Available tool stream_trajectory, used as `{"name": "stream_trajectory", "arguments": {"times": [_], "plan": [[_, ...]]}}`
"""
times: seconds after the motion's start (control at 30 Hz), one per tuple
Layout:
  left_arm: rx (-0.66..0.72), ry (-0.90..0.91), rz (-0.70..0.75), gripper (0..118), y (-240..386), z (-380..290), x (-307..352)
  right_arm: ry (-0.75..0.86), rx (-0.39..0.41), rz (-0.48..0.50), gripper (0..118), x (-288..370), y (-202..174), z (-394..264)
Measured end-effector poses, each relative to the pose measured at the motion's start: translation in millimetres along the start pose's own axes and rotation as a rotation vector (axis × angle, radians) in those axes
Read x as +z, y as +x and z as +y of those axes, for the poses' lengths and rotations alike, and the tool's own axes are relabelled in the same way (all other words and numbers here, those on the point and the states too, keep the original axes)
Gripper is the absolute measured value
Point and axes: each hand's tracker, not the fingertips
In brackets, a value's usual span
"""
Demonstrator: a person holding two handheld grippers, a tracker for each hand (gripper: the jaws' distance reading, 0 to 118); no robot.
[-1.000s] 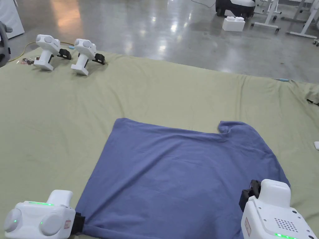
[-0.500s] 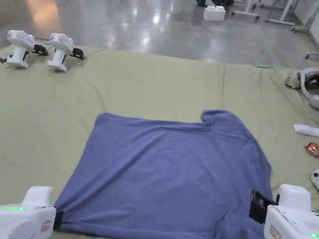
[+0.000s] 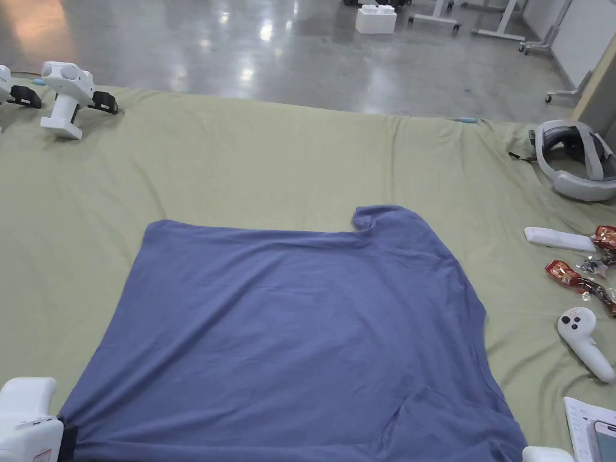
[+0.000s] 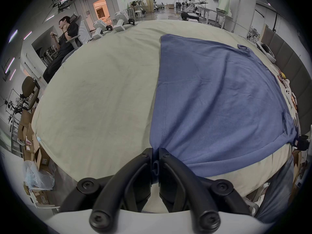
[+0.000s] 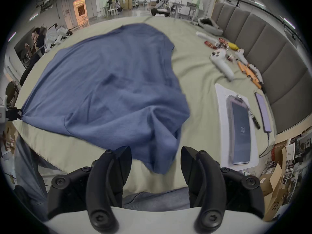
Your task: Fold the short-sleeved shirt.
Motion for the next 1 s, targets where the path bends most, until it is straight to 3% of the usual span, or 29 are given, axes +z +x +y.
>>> {"name": "stream_trajectory", "arguments": {"times": [0.07,0.13,0.2,0.3,0.43,0.57,0.83,0.9,1.0], "plan": [[0.003,-0.008,-0.003,9,0,-1,-1,-0.017,0.002,0.002,61,-14,-2,1],[0.0,-0.021,-0.008,9,3,-1,-3,-0.029,-0.005,0.029,38,-24,-5,5],[-0.029,-0.018,-0.007,9,7,-3,-2,-0.027,-0.001,0.021,35,-26,-9,10],[-0.035,-0.013,0.0,9,8,-4,-1,-0.011,0.009,0.036,15,-21,-9,14],[-0.005,-0.01,-0.017,9,3,-4,-1,-0.011,0.084,-0.003,12,-10,-14,13],[0.065,0.017,-0.066,9,-7,1,11,0.057,0.107,-0.051,11,19,-16,16],[0.134,0.174,-0.137,9,-12,52,33,0.2,0.063,-0.038,11,48,-16,82],[0.142,0.198,-0.152,9,-11,72,29,0.237,0.113,-0.076,11,46,-22,103],[0.132,0.221,-0.135,9,-3,101,19,0.257,0.097,-0.05,11,36,-22,140]]}}
